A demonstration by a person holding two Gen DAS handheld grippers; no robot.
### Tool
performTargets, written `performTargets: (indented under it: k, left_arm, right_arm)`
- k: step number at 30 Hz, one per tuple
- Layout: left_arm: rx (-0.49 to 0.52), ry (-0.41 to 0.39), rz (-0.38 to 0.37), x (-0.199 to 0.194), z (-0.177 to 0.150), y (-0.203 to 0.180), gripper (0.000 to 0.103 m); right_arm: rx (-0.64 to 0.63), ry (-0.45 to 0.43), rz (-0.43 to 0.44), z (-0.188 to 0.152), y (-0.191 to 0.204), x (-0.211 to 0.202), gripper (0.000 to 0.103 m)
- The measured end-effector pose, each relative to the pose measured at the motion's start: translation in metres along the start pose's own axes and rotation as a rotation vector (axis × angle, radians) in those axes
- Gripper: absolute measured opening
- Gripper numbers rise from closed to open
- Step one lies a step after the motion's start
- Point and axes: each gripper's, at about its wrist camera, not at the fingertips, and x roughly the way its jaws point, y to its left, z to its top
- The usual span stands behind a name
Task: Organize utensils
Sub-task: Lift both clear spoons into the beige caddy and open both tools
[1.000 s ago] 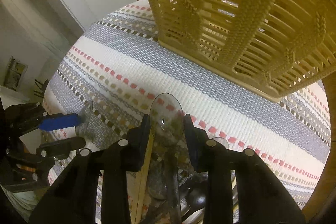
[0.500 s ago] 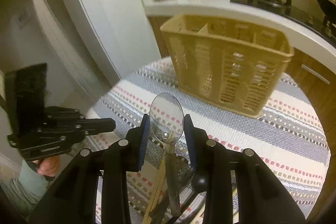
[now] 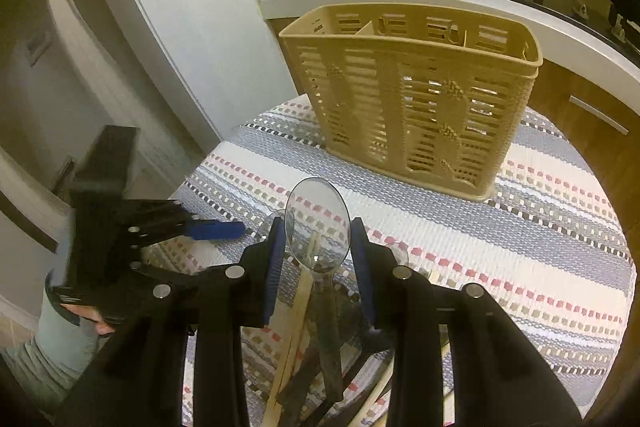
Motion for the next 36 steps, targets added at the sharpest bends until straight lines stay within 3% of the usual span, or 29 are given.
performTargets:
  k: [3, 4, 8, 12, 16, 19, 24, 29, 32, 36]
  left_arm:
    - [0.001, 0.018, 0.032, 0.011, 0.009, 0.001, 0.041]
    - [0.007, 0.014, 0.039, 0.012, 0.011, 0.0, 0.031]
    - [0.022, -0.037, 0.031, 0.003, 0.011, -0.004, 0.031]
    - [0.014, -0.185, -0.011, -0.038, 0.013, -0.007, 0.031]
    - [0.003, -0.4, -0.032, -0.106, 0.031, -0.007, 0.031]
    - [0.001, -0.542, -0.009, -0.146, 0.05, -0.007, 0.031]
    - [-0.036, -0.733, 0.017, -0.185, 0.089, -0.009, 0.031]
    - [-0.048, -0.849, 0.072, -0.191, 0.124, -0.007, 0.031]
    - [-0.053, -0.903, 0.083, -0.183, 0.143, -0.006, 0.031]
    - [-0.071, -0.95, 0.139, -0.161, 0.156, 0.0, 0.031]
  right_arm:
    - [-0.013, -0.01, 0.004, 0.0, 0.003, -0.005, 0.03]
    - [-0.017, -0.015, 0.006, 0.0, 0.003, -0.007, 0.03]
    - [-0.027, -0.052, 0.016, -0.001, 0.004, -0.019, 0.03]
    - [-0.014, -0.127, 0.051, 0.001, 0.002, -0.041, 0.03]
    - [0.0, -0.242, 0.072, 0.017, -0.001, -0.075, 0.03]
    - [0.012, -0.331, 0.078, 0.038, -0.004, -0.097, 0.03]
    - [0.026, -0.47, 0.001, 0.076, -0.012, -0.128, 0.03]
    - [0.009, -0.589, -0.149, 0.11, -0.021, -0.144, 0.03]
    - [0.002, -0.62, -0.215, 0.121, -0.03, -0.138, 0.03]
    - [0.017, -0.615, -0.223, 0.129, -0.047, -0.111, 0.03]
